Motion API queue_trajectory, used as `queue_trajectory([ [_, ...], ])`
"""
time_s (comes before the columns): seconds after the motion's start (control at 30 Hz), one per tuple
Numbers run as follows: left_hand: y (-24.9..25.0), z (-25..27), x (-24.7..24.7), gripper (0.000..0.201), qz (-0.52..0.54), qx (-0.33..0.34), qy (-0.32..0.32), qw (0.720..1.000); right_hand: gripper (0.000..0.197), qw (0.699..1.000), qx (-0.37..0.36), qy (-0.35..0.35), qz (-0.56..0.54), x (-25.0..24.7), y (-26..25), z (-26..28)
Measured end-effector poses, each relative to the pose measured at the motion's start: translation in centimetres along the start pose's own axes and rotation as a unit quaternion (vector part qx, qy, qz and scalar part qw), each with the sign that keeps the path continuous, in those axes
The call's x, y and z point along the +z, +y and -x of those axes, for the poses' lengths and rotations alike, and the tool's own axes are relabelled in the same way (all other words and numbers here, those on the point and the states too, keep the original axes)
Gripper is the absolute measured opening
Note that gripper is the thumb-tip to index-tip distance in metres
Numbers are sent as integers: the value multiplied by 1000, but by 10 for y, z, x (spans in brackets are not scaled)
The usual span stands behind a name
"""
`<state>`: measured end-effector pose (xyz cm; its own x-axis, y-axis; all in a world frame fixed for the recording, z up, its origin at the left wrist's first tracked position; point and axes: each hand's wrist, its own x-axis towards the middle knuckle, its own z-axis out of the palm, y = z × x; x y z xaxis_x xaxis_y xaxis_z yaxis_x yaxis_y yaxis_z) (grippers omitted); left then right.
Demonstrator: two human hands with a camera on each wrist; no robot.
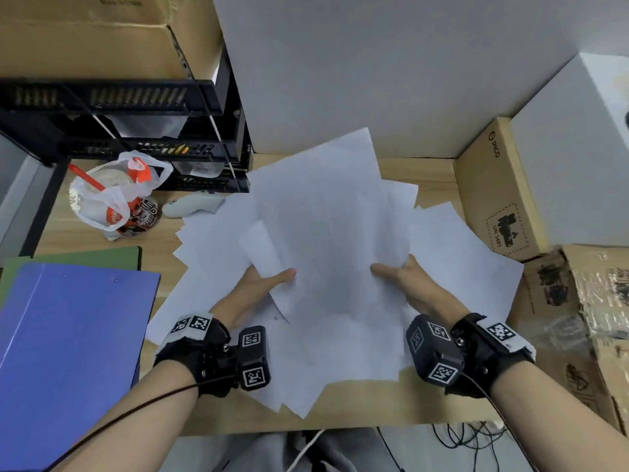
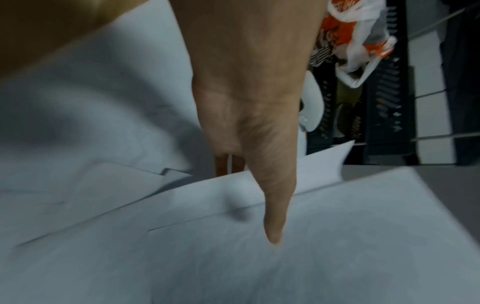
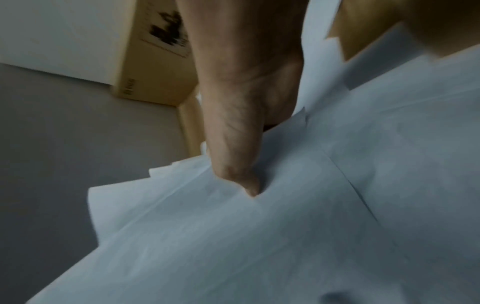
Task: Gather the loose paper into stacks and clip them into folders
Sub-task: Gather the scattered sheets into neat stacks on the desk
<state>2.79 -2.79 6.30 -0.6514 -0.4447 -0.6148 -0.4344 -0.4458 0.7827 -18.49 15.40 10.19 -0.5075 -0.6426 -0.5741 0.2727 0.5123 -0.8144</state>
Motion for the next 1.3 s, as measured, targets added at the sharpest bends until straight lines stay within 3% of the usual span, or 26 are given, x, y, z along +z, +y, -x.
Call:
queue_trajectory([
  [0.1, 48, 6, 5, 44, 19, 92, 36, 995, 29, 996, -86, 0, -26, -6, -49, 13],
  [0.2, 91, 16, 6, 43, 69, 211, 64, 973, 27, 985, -165, 8, -47, -6, -94, 31],
  [0.33, 113, 29, -3, 40, 63, 279, 55, 957, 20, 973, -214, 28, -81, 1, -112, 46],
  [0.43, 97, 27, -4, 40, 0, 244, 40, 969, 29, 980, -191, 37, -39, 20, -89, 37],
  [0.57, 91, 25, -5, 29, -20, 228, 83, 970, 45, 978, -200, 57, -29, 31, -76, 33],
  [0.73, 99, 38, -21, 25, 6, 272, 74, 959, 34, 969, -203, 40, -137, 18, -80, 36],
  [0.8, 85, 34, -23, 36, 3, 230, 53, 972, 38, 975, -167, 64, -135, 27, -66, 29],
  [0.9, 61, 26, -16, 52, -34, 167, 28, 985, 49, 988, -130, 81, -37, 50, -43, 16],
  [1.0, 71, 27, -4, 34, -20, 185, 46, 981, 44, 984, -124, 127, -18, 51, -55, 8],
  [1.13, 91, 31, -4, 25, -24, 227, 40, 973, 41, 974, -171, 124, -81, 25, -72, 6],
  [1.2, 80, 28, -4, 29, -21, 210, 37, 977, 40, 977, -152, 119, -93, 23, -56, 4],
  [1.3, 51, 20, -1, 32, -32, 143, 27, 989, 35, 993, -97, 65, -27, 35, -19, 1],
])
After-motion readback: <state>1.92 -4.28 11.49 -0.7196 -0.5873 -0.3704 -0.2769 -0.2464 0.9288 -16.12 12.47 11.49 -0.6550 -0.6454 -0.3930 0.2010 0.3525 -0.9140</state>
